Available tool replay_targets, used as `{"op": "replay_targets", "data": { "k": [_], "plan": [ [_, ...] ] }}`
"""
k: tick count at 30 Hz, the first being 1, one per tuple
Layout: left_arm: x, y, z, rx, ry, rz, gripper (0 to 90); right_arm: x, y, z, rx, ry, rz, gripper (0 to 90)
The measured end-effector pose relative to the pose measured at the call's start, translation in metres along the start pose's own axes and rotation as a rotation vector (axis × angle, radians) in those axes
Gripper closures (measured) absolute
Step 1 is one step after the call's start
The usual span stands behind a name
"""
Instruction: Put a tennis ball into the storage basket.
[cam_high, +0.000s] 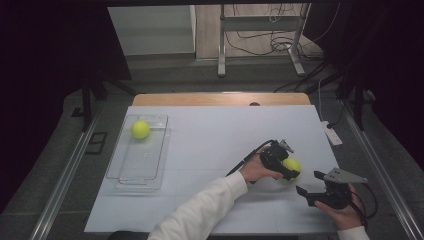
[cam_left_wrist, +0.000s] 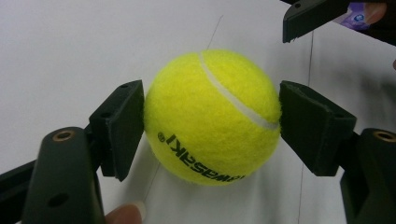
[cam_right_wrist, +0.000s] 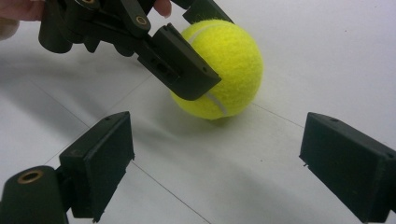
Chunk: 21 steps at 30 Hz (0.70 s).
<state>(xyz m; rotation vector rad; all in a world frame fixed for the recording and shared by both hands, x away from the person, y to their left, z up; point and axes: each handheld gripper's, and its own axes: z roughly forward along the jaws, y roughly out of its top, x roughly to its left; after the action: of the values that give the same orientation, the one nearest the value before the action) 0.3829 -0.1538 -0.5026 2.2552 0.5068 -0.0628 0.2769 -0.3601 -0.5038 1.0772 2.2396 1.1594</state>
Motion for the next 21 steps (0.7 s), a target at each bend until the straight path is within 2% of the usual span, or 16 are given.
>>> {"op": "replay_targets", "data": {
  "k": [10,21],
  "plan": [
    [0.002,0.0,-0.009,-0.022,-0.019,0.011,27.1,0.0,0.0,-0.001,-0.005,0.002,0.002,10.2],
    [0.005,-0.002,-0.028,-0.071,-0.005,-0.001,27.2,0.0,0.0,-0.001,-0.008,0.002,0.002,10.2]
  ]
}}
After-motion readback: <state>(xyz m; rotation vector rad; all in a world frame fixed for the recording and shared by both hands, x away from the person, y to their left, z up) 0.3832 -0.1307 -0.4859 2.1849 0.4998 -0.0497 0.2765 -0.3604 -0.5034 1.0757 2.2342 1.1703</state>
